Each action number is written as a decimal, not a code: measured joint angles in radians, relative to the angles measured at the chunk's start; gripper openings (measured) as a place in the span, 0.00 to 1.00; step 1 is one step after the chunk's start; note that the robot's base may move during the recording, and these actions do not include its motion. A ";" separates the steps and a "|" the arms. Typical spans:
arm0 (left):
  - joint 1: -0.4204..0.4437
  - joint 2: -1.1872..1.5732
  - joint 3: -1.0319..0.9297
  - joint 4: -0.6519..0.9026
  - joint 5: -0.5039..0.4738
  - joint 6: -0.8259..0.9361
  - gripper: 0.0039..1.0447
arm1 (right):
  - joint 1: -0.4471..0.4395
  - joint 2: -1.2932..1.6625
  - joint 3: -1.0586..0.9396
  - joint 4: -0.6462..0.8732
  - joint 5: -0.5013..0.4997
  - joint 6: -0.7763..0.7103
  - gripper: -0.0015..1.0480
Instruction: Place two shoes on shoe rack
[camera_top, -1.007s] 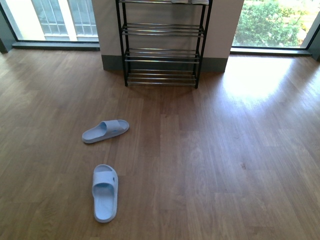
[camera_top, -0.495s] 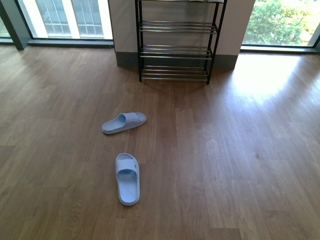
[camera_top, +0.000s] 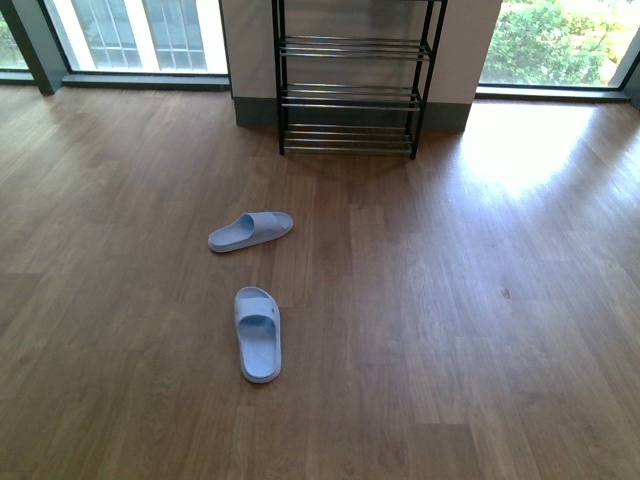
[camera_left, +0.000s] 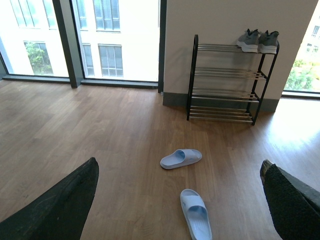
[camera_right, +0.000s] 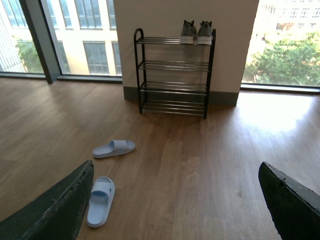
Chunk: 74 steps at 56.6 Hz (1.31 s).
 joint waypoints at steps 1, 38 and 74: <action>0.000 0.000 0.000 0.000 0.000 0.000 0.91 | 0.000 0.000 0.000 0.000 0.000 0.000 0.91; 0.000 0.000 0.000 0.000 0.000 0.000 0.91 | 0.000 0.000 0.000 0.000 0.000 0.000 0.91; 0.000 0.000 0.000 0.000 -0.001 0.000 0.91 | 0.000 0.000 0.000 0.000 -0.001 0.000 0.91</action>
